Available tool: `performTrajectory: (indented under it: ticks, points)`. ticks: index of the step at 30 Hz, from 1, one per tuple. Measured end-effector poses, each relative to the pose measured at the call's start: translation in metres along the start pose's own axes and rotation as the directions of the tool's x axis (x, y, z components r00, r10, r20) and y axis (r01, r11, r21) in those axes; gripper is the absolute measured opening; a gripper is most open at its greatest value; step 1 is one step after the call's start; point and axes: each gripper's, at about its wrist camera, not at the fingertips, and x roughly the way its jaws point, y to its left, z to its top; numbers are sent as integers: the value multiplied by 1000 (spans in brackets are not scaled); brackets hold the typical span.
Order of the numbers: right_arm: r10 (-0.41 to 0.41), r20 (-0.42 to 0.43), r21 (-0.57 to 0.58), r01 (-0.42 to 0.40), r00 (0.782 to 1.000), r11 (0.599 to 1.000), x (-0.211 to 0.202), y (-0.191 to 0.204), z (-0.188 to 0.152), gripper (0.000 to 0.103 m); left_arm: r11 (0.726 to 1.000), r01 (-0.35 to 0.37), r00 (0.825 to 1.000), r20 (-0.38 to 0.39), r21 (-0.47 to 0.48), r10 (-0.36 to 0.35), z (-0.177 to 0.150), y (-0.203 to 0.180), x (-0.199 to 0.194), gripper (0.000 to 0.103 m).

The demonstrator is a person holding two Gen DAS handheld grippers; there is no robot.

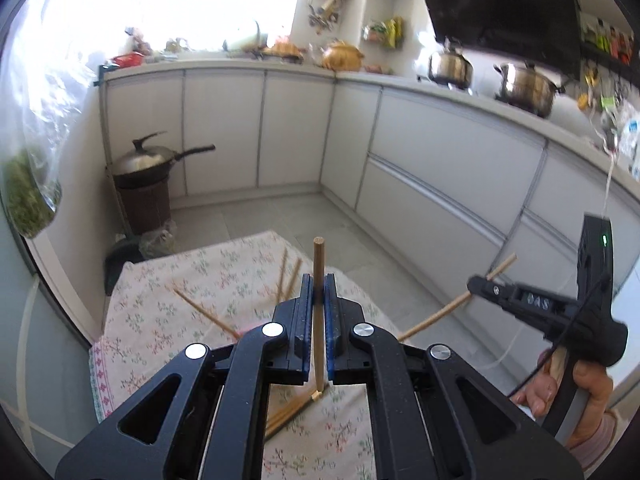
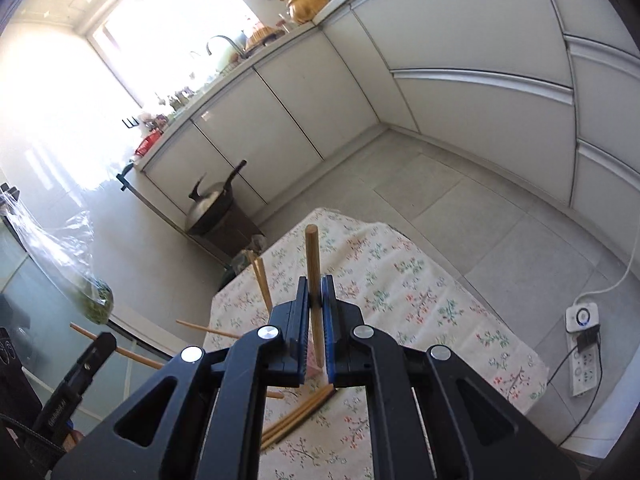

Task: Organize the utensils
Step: 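Lift the held chopsticks with both tools toward the pink holder, then drop both held chopsticks into the pink holder, opening both tools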

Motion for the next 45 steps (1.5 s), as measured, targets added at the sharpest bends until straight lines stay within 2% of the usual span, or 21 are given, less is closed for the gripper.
performTrajectory:
  ticks: [6, 11, 16, 18, 26, 33, 39, 41, 45]
  points:
    - [39, -5, -20, -39, 999, 999, 9, 16, 11, 6, 993, -92, 994, 56, -72, 96, 25, 21, 11, 5]
    - [56, -10, -51, -57, 998, 997, 19, 29, 13, 7, 982, -153, 987, 33, -113, 157, 24, 40, 44, 5]
    - [76, -24, -81, -77, 997, 994, 29, 45, 15, 7, 977, -165, 986, -31, -136, 162, 15, 54, 72, 9]
    - [84, -30, -103, -87, 996, 991, 32, 53, 16, 7, 972, -173, 985, -31, -159, 170, 14, 60, 68, 15]
    - [56, -62, -243, -69, 997, 968, 53, 101, 16, 7, 947, -197, 971, 82, -255, 224, 31, 82, 17, 40]
    - [11, -96, -299, -40, 995, 953, 92, 126, 7, 7, 942, -179, 974, 84, -284, 211, 33, 93, 6, 43]
    - [0, -129, -295, -39, 992, 955, 127, 127, -8, 8, 943, -190, 977, 45, -273, 210, 30, 93, 16, 47]
    - [4, -135, -281, -42, 991, 959, 129, 125, -10, 15, 945, -210, 974, 32, -250, 225, 28, 89, 20, 50]
    - [-1, -97, -306, -28, 995, 952, 115, 125, -10, 19, 948, -239, 968, 29, -208, 251, 24, 78, 22, 55]
